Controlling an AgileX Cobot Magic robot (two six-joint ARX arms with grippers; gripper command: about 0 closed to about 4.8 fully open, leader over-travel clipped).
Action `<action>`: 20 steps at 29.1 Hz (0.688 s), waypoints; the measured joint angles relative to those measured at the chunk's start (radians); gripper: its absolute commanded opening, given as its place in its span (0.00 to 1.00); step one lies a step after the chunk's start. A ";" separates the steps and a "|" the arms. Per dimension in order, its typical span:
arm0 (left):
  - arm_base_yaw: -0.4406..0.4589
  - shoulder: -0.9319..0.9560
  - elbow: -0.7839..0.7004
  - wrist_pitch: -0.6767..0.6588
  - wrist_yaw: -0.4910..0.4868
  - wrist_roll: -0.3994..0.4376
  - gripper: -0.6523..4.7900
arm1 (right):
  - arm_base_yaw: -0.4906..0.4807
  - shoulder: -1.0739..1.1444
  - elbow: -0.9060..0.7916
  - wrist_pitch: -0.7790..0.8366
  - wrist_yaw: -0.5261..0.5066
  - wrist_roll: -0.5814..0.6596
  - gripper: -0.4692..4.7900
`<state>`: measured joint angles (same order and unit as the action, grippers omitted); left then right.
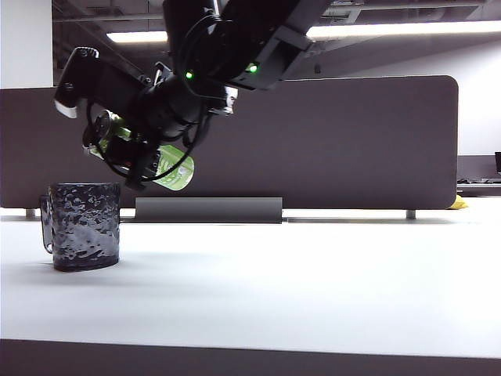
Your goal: Pick up the metal can, pour some water into the cup, then place the can back on the table.
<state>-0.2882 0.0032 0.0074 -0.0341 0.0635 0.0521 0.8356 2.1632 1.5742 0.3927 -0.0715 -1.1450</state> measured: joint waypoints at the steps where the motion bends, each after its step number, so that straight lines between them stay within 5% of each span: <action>1: 0.000 0.000 0.000 0.000 0.000 0.000 0.11 | 0.002 0.002 0.002 0.000 0.002 -0.002 0.52; 20: 0.000 0.000 0.000 0.000 0.000 0.000 0.11 | 0.006 0.006 0.002 -0.035 0.052 -0.133 0.52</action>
<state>-0.2882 0.0032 0.0074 -0.0345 0.0635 0.0521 0.8421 2.1689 1.5757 0.3573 -0.0196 -1.2778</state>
